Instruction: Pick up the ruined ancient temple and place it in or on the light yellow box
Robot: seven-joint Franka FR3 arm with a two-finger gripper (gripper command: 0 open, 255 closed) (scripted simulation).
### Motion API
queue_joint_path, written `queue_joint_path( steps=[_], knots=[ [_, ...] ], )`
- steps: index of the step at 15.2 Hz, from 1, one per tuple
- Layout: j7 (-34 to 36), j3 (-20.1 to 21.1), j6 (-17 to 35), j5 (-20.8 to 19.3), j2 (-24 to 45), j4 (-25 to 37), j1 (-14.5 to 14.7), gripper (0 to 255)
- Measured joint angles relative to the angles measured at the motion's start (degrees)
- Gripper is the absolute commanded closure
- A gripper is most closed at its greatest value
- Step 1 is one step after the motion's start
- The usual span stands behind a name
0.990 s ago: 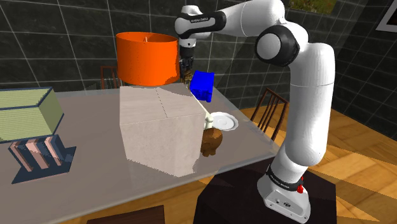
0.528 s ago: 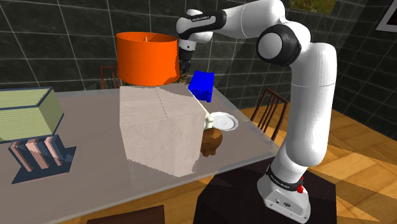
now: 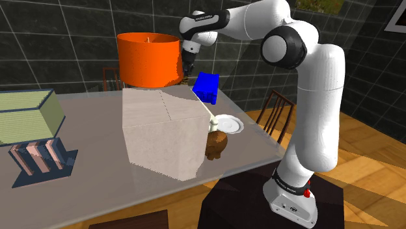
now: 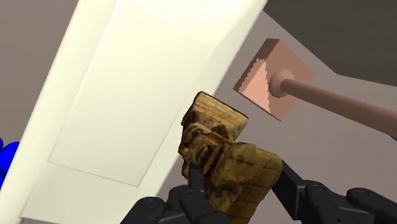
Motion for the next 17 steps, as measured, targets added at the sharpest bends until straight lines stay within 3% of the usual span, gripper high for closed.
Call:
queue_joint_path(
  steps=[1,6,9,11,13,17],
  knots=[
    [-1.27,-1.35,-0.51,0.04,0.59,0.46,0.37,0],
    [-3.29,-3.09,-0.03,3.13,1.25,-0.65,0.57,0],
    [-2.64,-7.25,-2.84,3.25,3.62,3.05,4.56,0],
    [-2.85,-9.9,-5.17,0.4,4.22,4.8,7.14,0],
    [-3.11,-11.8,-7.48,-5.86,4.4,6.39,8.39,0],
    [-3.37,-12.71,-7.66,-8.19,4.09,6.31,9.01,0]
  ],
)
